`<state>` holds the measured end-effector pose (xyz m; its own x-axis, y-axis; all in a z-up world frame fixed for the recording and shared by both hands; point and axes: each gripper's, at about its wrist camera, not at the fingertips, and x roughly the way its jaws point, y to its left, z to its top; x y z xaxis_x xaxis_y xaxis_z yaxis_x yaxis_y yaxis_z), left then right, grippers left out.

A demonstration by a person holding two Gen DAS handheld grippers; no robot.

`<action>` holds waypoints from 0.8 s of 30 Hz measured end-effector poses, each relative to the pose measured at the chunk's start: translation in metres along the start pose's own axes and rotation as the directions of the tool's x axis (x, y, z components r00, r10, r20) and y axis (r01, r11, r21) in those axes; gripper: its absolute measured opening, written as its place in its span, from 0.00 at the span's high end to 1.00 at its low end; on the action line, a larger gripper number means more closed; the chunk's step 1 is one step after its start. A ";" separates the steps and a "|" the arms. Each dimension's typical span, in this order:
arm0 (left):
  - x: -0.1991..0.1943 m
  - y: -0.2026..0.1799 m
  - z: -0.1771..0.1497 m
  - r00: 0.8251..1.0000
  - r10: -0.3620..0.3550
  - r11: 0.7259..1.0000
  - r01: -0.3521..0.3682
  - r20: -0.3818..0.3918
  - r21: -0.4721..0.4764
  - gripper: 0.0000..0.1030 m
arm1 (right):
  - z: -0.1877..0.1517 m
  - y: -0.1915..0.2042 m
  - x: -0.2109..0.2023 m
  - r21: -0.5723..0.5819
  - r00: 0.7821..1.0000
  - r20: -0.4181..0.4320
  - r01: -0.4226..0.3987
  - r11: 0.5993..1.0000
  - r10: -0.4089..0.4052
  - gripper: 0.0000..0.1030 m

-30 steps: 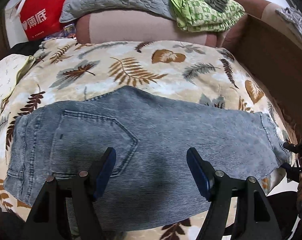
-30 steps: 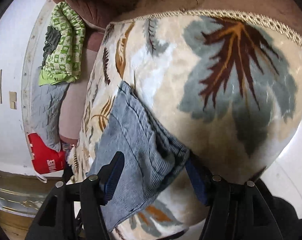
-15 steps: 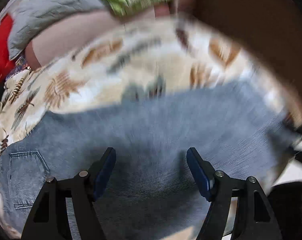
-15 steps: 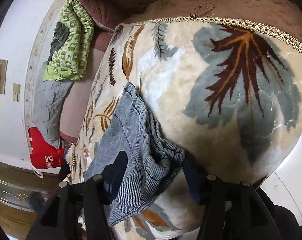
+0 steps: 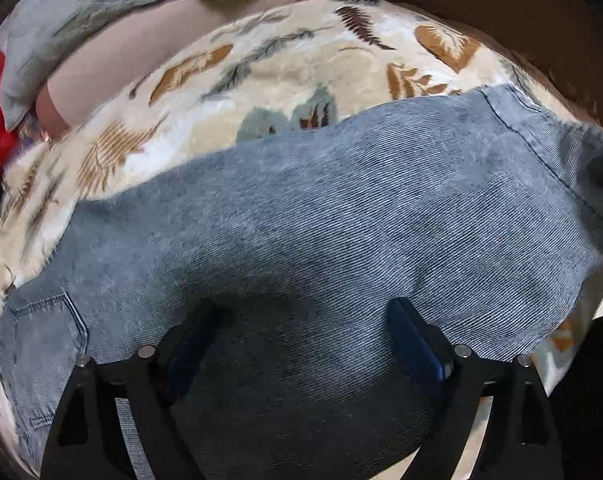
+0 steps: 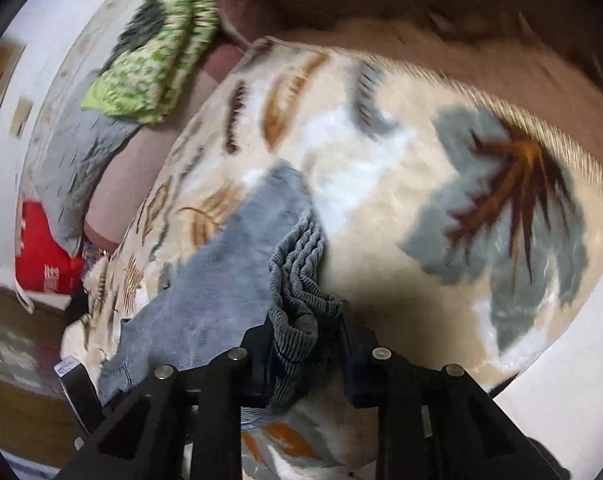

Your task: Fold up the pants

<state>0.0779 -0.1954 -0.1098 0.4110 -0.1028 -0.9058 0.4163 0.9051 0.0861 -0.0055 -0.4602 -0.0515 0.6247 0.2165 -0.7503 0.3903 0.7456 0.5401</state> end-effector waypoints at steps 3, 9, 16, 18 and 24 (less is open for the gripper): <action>-0.008 0.022 0.000 0.994 -0.113 0.991 0.112 -0.005 -0.073 0.17 | 0.002 0.053 -0.023 -0.143 0.997 0.076 0.010 0.990 0.001 0.75; -0.058 0.127 -0.040 0.973 -0.163 0.914 0.211 0.162 -0.348 0.19 | -0.058 0.191 -0.031 -0.485 0.990 0.101 -0.037 0.874 0.098 0.75; -0.094 0.221 -0.113 0.985 -0.038 0.839 0.124 0.171 -0.530 0.19 | -0.183 0.249 0.073 -0.652 0.983 -0.172 -0.158 0.742 0.059 0.65; -0.096 0.227 -0.118 0.986 -0.037 0.834 0.121 0.165 -0.538 0.19 | -0.205 0.244 0.095 -0.673 0.979 -0.200 -0.168 0.720 0.042 0.49; -0.104 0.198 -0.082 0.962 -0.114 0.862 0.221 0.249 -0.457 0.19 | -0.172 0.216 0.045 -0.535 0.949 -0.253 -0.300 0.790 0.189 0.33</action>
<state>0.0508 0.0280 -0.0323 0.5497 -0.3051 -0.7777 0.0792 0.9458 -0.3151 -0.0091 -0.1811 -0.0345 0.4954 0.5057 -0.7063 -0.2404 0.8611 0.4480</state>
